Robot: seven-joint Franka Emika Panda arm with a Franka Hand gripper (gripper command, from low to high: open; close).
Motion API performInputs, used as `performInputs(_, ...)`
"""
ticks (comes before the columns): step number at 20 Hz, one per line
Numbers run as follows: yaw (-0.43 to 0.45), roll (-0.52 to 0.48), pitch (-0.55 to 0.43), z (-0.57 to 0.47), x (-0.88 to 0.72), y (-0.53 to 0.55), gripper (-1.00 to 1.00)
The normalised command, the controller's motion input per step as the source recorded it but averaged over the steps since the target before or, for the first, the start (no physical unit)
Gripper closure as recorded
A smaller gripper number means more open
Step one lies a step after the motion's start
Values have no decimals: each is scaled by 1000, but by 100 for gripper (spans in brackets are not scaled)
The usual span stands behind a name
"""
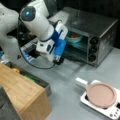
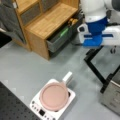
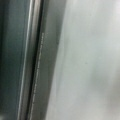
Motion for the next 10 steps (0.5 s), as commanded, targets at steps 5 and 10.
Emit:
performInputs(5,51,-80,-131,-41,-140,-70,-100)
performInputs(10,38,-187,-76,88,-163,-33,-100)
